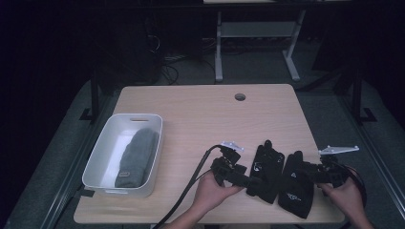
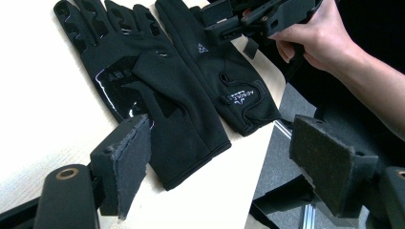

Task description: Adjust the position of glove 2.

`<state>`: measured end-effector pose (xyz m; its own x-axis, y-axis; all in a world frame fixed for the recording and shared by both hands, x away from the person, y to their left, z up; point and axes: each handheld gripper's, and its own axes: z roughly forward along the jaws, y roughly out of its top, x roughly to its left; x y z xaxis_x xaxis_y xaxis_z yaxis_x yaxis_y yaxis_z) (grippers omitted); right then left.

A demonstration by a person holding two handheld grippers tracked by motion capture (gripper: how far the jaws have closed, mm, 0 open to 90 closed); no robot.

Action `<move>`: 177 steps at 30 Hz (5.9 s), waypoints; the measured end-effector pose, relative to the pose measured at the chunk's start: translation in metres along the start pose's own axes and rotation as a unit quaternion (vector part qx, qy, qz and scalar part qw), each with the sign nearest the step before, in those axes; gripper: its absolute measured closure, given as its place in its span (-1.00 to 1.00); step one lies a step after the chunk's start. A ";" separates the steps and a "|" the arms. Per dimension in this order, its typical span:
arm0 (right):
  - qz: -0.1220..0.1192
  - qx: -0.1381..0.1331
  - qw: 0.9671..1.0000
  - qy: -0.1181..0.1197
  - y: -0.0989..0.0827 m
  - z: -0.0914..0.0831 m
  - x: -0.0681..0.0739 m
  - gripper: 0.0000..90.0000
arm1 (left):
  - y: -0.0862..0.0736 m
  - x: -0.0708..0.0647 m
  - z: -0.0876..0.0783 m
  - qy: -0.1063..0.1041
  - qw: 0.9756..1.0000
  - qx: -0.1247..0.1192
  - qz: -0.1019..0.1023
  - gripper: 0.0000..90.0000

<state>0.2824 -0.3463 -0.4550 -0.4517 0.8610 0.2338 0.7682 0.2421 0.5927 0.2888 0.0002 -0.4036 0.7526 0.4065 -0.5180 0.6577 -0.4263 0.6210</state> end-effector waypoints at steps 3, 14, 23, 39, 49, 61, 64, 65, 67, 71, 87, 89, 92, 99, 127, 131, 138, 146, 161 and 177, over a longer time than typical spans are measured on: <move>-0.026 0.008 0.999 -0.025 0.001 0.003 0.006 0.08 | -0.001 0.001 0.000 -0.001 1.000 0.000 -0.002 -0.51; -0.111 0.025 0.988 -0.105 0.001 0.009 0.025 0.46 | -0.001 0.004 -0.002 -0.002 1.000 -0.003 -0.007 -0.51; -0.113 0.034 0.987 -0.112 0.003 0.010 0.028 0.86 | -0.004 0.006 -0.003 0.001 1.000 -0.004 -0.009 -0.51; -0.066 0.016 0.994 -0.080 0.008 0.000 0.024 0.94 | -0.005 0.007 -0.002 0.005 1.000 -0.001 -0.009 -0.51; -0.071 0.002 0.995 -0.069 0.021 -0.019 0.033 0.94 | -0.005 0.007 -0.001 0.005 1.000 -0.003 -0.007 -0.50; -0.090 -0.023 0.995 -0.025 0.050 -0.047 0.061 0.94 | -0.004 0.005 -0.003 0.006 1.000 -0.004 -0.005 -0.51; -0.079 -0.028 0.996 -0.005 0.060 -0.047 0.066 0.94 | -0.004 0.005 -0.005 0.007 1.000 -0.004 -0.005 -0.51; -0.080 -0.028 0.996 -0.004 0.064 -0.046 0.067 0.94 | -0.004 0.006 -0.005 0.007 1.000 -0.005 -0.003 -0.51; -0.069 -0.029 0.997 0.010 0.071 -0.042 0.069 0.94 | -0.004 0.006 -0.006 0.009 1.000 -0.005 -0.004 -0.51; -0.049 -0.023 0.998 0.025 0.083 -0.031 0.069 0.94 | -0.005 0.008 -0.003 0.011 1.000 -0.002 -0.003 -0.50; -0.017 0.058 0.998 0.016 0.087 0.044 0.047 0.74 | -0.010 0.011 0.000 0.009 1.000 0.003 -0.011 -0.51; -0.020 0.061 0.998 0.021 0.085 0.042 0.048 0.58 | -0.010 0.011 -0.001 0.010 1.000 0.002 -0.008 -0.51; -0.035 0.055 0.997 0.031 0.082 0.034 0.052 0.47 | -0.010 0.011 -0.003 0.011 1.000 0.000 -0.009 -0.51; -0.079 0.045 0.993 0.074 0.064 0.017 0.073 0.32 | -0.011 0.010 -0.009 0.017 1.000 -0.001 -0.007 -0.51; -0.190 0.106 0.974 0.061 0.027 0.040 0.121 0.78 | -0.013 0.013 -0.018 0.024 1.000 -0.008 -0.012 -0.51; -0.185 0.114 0.974 0.065 0.032 0.036 0.121 0.89 | -0.013 0.012 -0.018 0.021 1.000 -0.008 -0.011 -0.51; -0.157 0.098 0.980 0.073 0.051 0.012 0.120 0.90 | -0.012 0.012 -0.020 0.022 1.000 -0.009 -0.010 -0.51; -0.142 0.098 0.982 0.082 0.085 -0.003 0.135 0.90 | -0.012 0.014 -0.024 0.026 0.999 -0.016 -0.017 -0.51; -0.119 0.127 0.972 0.156 0.091 0.069 0.165 0.77 | -0.027 0.030 -0.038 0.053 0.998 -0.019 -0.026 -0.51; -0.077 0.056 0.991 0.098 0.089 0.056 0.124 0.01 | -0.044 0.043 -0.015 0.092 0.994 0.013 -0.054 -0.32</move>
<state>0.3202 -0.1928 -0.4158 -0.6386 0.7093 0.2986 0.7238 0.4218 0.5461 0.2915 0.0490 -0.4443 0.6608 0.5908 -0.4628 0.7365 -0.3918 0.5514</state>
